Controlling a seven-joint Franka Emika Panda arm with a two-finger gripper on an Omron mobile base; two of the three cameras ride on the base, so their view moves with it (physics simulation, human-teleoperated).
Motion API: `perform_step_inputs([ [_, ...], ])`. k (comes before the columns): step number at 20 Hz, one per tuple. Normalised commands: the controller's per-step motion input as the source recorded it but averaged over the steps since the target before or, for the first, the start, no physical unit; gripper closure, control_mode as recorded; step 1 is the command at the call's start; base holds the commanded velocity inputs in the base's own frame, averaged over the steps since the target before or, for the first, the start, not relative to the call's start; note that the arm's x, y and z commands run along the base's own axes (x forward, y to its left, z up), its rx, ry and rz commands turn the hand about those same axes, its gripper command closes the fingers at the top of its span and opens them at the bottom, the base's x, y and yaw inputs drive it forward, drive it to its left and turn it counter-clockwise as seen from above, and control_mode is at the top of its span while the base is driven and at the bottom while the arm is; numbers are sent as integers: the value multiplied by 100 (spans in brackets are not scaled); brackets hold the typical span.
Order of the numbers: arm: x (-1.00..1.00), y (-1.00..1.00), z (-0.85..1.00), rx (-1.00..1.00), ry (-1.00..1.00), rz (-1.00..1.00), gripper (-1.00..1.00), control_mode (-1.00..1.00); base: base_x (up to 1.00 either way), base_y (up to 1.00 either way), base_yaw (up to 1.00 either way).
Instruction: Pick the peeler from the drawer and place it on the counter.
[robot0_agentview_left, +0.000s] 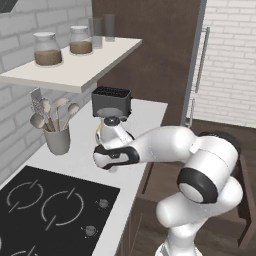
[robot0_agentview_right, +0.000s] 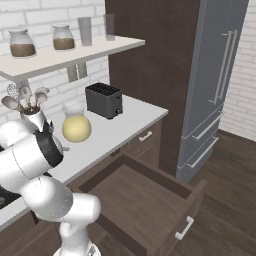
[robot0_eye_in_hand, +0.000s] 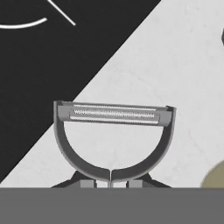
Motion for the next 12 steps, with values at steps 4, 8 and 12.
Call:
perform_step_inputs([
  [4,14,0,-17,-3,10,0,100,-100,0,0,0],
  [8,0,0,-47,-1,12,0,100,-100,0,0,0],
  [12,0,0,-43,-1,10,0,100,-100,0,0,0],
])
